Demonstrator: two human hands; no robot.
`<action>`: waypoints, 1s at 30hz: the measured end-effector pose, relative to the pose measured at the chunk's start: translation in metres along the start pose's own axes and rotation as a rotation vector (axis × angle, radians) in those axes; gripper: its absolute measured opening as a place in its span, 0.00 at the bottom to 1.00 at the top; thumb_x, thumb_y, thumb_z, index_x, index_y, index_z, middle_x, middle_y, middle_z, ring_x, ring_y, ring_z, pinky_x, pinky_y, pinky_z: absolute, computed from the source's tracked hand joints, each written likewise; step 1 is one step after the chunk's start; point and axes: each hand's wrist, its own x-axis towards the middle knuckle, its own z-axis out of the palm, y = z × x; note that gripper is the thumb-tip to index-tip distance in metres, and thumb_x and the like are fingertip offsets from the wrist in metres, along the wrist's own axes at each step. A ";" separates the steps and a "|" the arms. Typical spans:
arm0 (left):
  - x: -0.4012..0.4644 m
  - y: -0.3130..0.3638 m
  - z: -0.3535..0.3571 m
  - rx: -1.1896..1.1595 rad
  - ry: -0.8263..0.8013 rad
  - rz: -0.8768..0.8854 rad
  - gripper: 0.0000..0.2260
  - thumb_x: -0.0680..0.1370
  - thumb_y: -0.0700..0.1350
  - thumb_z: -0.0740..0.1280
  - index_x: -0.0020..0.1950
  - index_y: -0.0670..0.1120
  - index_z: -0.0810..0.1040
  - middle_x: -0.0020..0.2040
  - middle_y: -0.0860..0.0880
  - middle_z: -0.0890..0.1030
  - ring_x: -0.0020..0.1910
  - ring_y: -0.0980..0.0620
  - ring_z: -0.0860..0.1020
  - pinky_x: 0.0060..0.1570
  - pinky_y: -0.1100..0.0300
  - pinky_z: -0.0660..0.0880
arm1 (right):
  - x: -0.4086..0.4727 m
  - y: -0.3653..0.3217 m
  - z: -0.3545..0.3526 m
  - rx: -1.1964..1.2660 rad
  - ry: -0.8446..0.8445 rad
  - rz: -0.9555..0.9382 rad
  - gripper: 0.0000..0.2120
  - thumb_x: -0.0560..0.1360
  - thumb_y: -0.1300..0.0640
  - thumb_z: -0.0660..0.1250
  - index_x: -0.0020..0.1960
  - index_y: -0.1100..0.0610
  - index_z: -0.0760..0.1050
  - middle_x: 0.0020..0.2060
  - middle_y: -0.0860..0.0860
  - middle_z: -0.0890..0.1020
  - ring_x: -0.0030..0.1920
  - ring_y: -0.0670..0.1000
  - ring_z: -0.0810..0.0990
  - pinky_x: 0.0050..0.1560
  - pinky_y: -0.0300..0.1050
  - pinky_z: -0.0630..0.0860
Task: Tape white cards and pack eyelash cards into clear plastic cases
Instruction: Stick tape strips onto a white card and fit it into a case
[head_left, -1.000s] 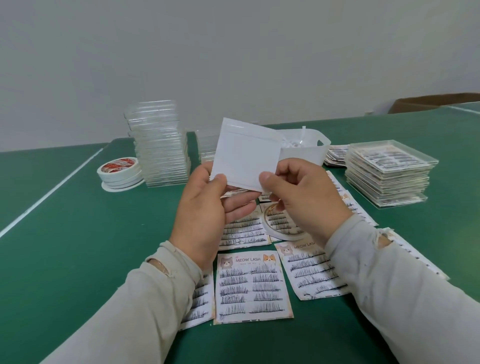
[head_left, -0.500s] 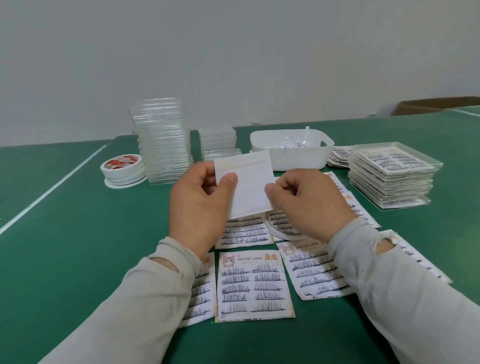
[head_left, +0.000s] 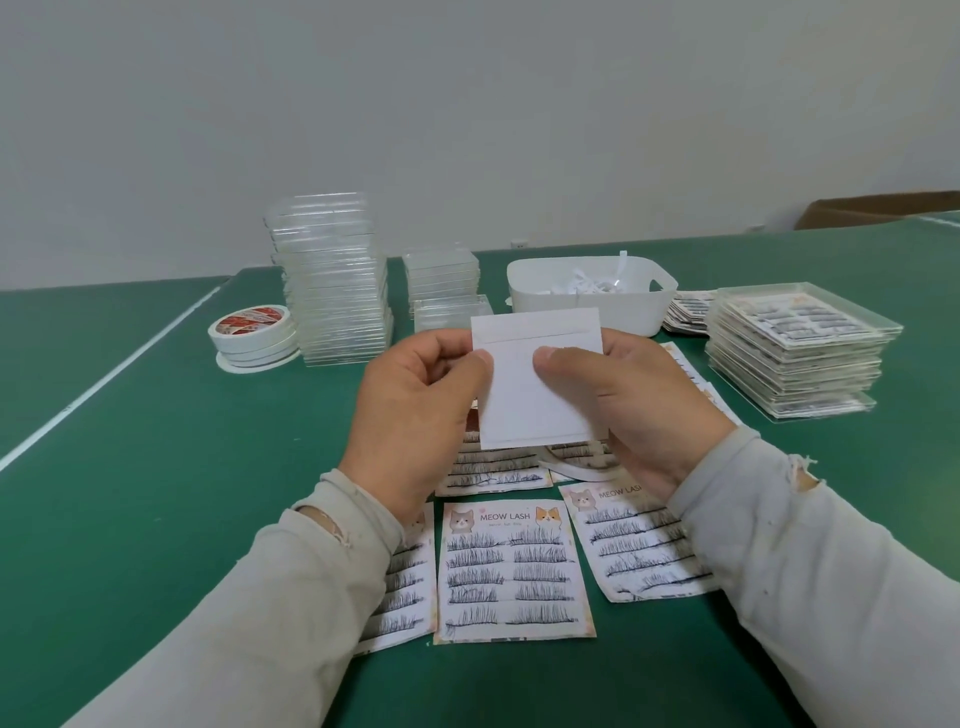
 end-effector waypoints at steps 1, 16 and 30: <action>0.000 -0.001 0.000 0.012 -0.005 -0.003 0.07 0.80 0.35 0.67 0.51 0.43 0.84 0.45 0.47 0.88 0.42 0.50 0.85 0.41 0.52 0.84 | 0.000 -0.001 0.000 0.046 0.004 0.009 0.15 0.69 0.54 0.75 0.53 0.60 0.85 0.50 0.56 0.87 0.52 0.57 0.87 0.55 0.53 0.83; -0.002 -0.006 0.002 0.083 0.019 0.019 0.09 0.80 0.46 0.70 0.43 0.42 0.83 0.44 0.36 0.83 0.39 0.47 0.79 0.41 0.48 0.80 | -0.003 0.002 0.009 0.133 0.048 0.061 0.15 0.68 0.55 0.80 0.52 0.59 0.83 0.47 0.57 0.88 0.47 0.57 0.87 0.44 0.52 0.84; -0.002 -0.003 0.004 0.016 -0.026 -0.001 0.12 0.76 0.36 0.67 0.40 0.50 0.87 0.41 0.45 0.86 0.38 0.51 0.82 0.39 0.55 0.82 | -0.002 0.004 0.003 0.115 0.052 0.027 0.15 0.69 0.58 0.78 0.55 0.60 0.83 0.51 0.57 0.87 0.53 0.59 0.86 0.57 0.58 0.82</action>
